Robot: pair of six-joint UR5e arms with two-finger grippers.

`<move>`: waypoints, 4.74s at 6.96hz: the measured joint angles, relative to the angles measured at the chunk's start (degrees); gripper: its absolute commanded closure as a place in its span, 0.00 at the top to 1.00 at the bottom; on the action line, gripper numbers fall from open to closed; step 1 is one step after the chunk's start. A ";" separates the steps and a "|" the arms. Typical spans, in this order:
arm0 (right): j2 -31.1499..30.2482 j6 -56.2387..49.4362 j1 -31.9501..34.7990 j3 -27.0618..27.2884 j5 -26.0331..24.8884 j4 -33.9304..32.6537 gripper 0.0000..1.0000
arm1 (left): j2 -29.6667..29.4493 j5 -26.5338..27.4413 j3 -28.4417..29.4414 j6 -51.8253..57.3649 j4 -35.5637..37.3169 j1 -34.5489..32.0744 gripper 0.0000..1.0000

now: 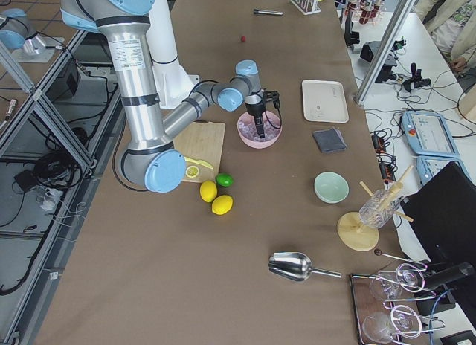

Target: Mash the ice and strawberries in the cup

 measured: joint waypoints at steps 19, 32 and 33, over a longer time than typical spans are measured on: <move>1.90 -0.83 -0.54 5.98 -4.49 -7.89 0.00 | -0.06 0.18 -0.33 -0.02 -0.09 0.04 0.98; 23.43 -11.39 -7.65 3.80 -7.91 -9.42 0.00 | -0.73 -0.21 -1.16 -0.46 0.08 0.00 0.98; 24.49 -12.48 -8.70 2.80 -8.40 -9.42 0.00 | -0.78 -0.19 -1.15 -0.46 0.09 0.00 0.98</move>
